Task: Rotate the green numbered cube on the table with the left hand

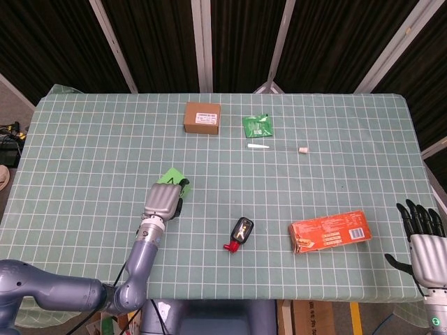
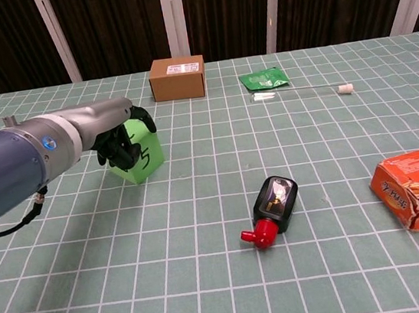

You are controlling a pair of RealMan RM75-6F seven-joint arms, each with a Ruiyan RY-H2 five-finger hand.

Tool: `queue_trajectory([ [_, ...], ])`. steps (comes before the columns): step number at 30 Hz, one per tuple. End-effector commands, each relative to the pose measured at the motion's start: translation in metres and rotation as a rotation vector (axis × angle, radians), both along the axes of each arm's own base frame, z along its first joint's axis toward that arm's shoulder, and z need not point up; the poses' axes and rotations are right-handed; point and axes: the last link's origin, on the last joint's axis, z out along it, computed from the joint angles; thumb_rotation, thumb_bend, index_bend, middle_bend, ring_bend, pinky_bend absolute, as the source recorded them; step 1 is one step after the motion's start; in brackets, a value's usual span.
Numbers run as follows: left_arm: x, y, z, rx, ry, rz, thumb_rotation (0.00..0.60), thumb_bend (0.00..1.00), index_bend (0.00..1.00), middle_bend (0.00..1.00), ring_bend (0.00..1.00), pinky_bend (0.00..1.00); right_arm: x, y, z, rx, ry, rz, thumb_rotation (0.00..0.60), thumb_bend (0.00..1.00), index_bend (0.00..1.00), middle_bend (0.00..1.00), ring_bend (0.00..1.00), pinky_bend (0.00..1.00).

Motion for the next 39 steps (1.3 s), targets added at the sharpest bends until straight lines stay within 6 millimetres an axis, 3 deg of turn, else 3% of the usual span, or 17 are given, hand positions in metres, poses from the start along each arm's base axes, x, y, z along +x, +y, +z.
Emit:
queue_trajectory([
  [1, 0.0, 0.006, 0.001, 0.019, 0.018, 0.017, 0.6, 0.78, 0.22, 0.81, 0.58, 0.5, 0.0, 0.0, 0.0, -0.003, 0.001, -0.001, 0.6, 0.04, 0.07, 0.0, 0.0, 0.0],
  [13, 0.006, 0.011, 0.006, 0.072, 0.059, 0.031, 0.6, 0.78, 0.22, 0.81, 0.58, 0.5, 0.0, 0.0, -0.001, -0.003, 0.004, -0.002, 0.6, 0.05, 0.06, 0.0, 0.0, 0.0],
  [22, -0.005, 0.007, 0.012, 0.064, 0.242, 0.131, 0.6, 0.77, 0.22, 0.8, 0.58, 0.5, -0.001, 0.001, -0.001, 0.002, 0.0, -0.002, 0.6, 0.04, 0.06, 0.0, 0.0, 0.0],
  [32, -0.004, 0.012, 0.038, 0.213, 0.003, -0.017, 0.6, 0.77, 0.23, 0.79, 0.58, 0.5, -0.001, 0.0, -0.002, 0.007, -0.002, -0.004, 0.6, 0.05, 0.06, 0.0, 0.0, 0.0],
  [39, -0.035, -0.005, 0.07, 0.222, -0.053, -0.061, 0.6, 0.77, 0.23, 0.79, 0.58, 0.5, 0.0, 0.001, -0.003, 0.012, -0.002, -0.002, 0.6, 0.04, 0.06, 0.0, 0.0, 0.0],
])
